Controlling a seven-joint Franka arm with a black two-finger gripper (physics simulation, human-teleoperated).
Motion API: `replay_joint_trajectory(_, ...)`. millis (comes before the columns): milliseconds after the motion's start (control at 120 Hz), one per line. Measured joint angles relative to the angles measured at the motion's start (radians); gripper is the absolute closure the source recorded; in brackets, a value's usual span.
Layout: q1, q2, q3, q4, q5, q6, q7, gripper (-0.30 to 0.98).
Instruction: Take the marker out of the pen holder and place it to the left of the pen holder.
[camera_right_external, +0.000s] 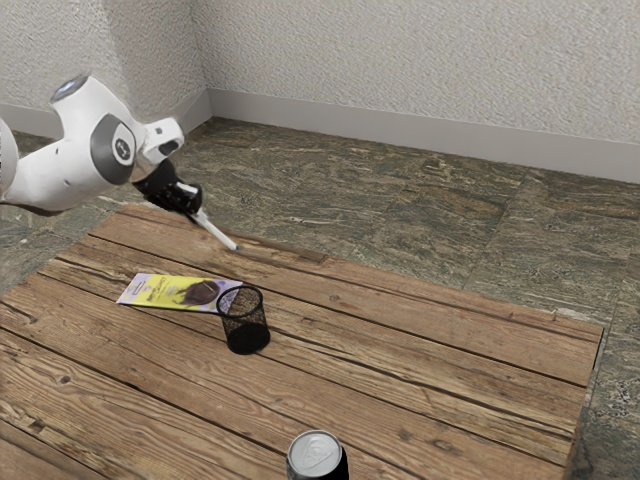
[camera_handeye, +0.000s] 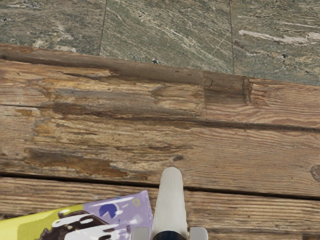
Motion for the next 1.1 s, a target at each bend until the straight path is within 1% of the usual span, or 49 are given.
replay_joint_trajectory(58, 0.064, 0.052, -0.023, 0.042, -0.015, 0.013, 0.032, 0.79)
replay_joint_trajectory(108, 0.131, 0.114, -0.078, 0.092, -0.024, 0.020, 0.060, 0.79)
replay_joint_trajectory(150, 0.162, 0.163, -0.121, 0.133, -0.030, 0.025, 0.082, 0.79)
replay_joint_trajectory(233, 0.188, 0.214, -0.166, 0.180, -0.038, 0.033, 0.122, 0.79)
replay_joint_trajectory(425, 0.222, 0.257, -0.186, 0.196, -0.045, 0.042, 0.196, 0.78)
replay_joint_trajectory(575, 0.244, 0.254, -0.186, 0.183, -0.075, 0.038, 0.258, 0.45)
replay_joint_trajectory(642, 0.247, 0.233, -0.183, 0.166, -0.083, 0.035, 0.282, 0.33)
replay_joint_trajectory(675, 0.238, 0.169, -0.169, 0.126, -0.085, 0.031, 0.293, 0.28)
replay_joint_trajectory(725, 0.179, 0.016, -0.096, 0.044, -0.081, -0.001, 0.297, 0.22)
replay_joint_trajectory(775, 0.122, -0.115, -0.033, -0.008, -0.047, -0.044, 0.293, 0.17)
replay_joint_trajectory(842, 0.066, -0.264, 0.006, -0.034, 0.052, -0.130, 0.271, 0.13)
replay_joint_trajectory(875, -0.001, -0.311, 0.045, -0.036, 0.104, -0.185, 0.248, 0.11)
replay_joint_trajectory(908, -0.091, -0.350, 0.075, -0.030, 0.153, -0.247, 0.220, 0.09)
replay_joint_trajectory(942, -0.161, -0.371, 0.075, 0.013, 0.209, -0.317, 0.188, 0.08)
replay_joint_trajectory(992, -0.224, -0.378, 0.056, 0.110, 0.283, -0.422, 0.140, 0.06)
replay_joint_trajectory(1033, -0.249, -0.363, 0.034, 0.199, 0.336, -0.508, 0.100, 0.05)
replay_joint_trajectory(1100, -0.273, -0.346, -0.009, 0.281, 0.405, -0.619, 0.042, 0.04)
